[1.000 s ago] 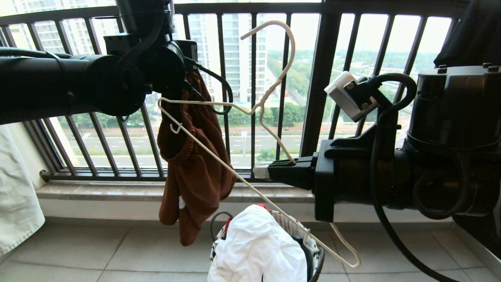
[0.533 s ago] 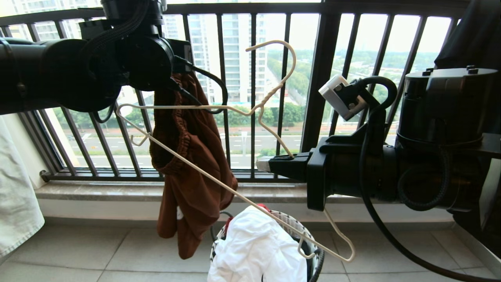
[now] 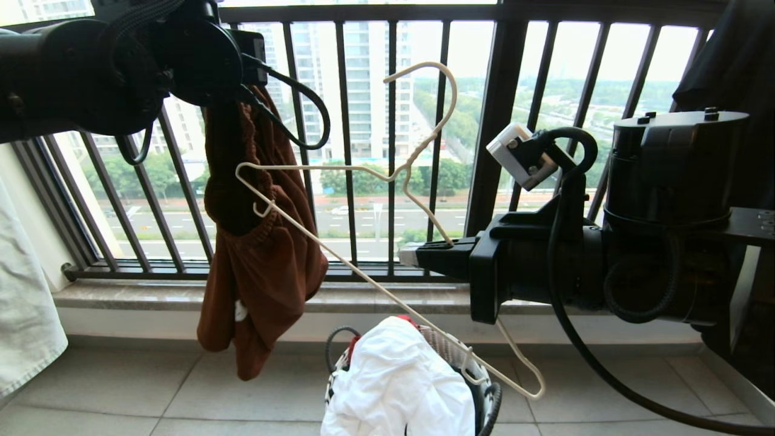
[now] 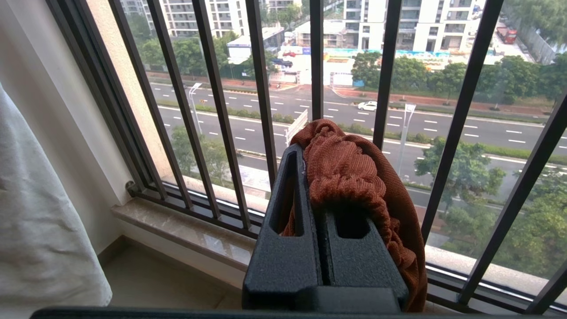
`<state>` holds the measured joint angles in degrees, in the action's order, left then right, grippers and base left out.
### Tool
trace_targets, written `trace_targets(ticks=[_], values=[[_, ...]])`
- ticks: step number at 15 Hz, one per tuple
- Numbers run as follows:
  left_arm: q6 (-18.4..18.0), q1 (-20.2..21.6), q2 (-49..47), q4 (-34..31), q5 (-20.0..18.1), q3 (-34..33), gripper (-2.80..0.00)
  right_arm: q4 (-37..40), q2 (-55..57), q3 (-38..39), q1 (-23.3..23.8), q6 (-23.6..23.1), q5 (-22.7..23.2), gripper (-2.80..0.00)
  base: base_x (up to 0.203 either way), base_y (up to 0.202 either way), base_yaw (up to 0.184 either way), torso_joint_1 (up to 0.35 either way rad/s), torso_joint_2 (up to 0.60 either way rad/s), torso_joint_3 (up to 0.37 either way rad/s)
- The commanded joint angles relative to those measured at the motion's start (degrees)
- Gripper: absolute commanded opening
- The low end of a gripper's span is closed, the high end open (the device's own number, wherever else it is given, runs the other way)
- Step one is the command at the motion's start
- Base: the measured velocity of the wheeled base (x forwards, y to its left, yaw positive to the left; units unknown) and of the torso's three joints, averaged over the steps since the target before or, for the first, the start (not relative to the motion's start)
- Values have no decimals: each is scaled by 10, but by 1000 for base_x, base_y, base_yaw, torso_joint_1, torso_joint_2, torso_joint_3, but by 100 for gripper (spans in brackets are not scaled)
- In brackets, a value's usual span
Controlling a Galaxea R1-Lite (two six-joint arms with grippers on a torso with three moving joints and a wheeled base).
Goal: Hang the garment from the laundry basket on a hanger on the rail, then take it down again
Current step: Hang the clothes on the clothes rack
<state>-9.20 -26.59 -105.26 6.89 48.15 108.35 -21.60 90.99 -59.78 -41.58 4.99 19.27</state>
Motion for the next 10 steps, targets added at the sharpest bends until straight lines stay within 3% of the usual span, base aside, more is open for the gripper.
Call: trace_targets(ticks=[1,5,8,10], values=[[0,-1,-4,-8,3,4,-280,-2,9,-7,0,0,-10,-280,0,0,0,0,0,0],[3,-2,11,-88,5,-1,-280,-2,19,-16,7,-8,-44,-280,0,0,0,0,0,0],[2,-1,26,-173,5,-1,-280,0,45,-27,8,-27,-96,-280,0,0,0,0,0,0],[1,-1,38,-239,1,1,-280,0,50,-29,11,-36,-105,-280,0,0,0,0,0,0]])
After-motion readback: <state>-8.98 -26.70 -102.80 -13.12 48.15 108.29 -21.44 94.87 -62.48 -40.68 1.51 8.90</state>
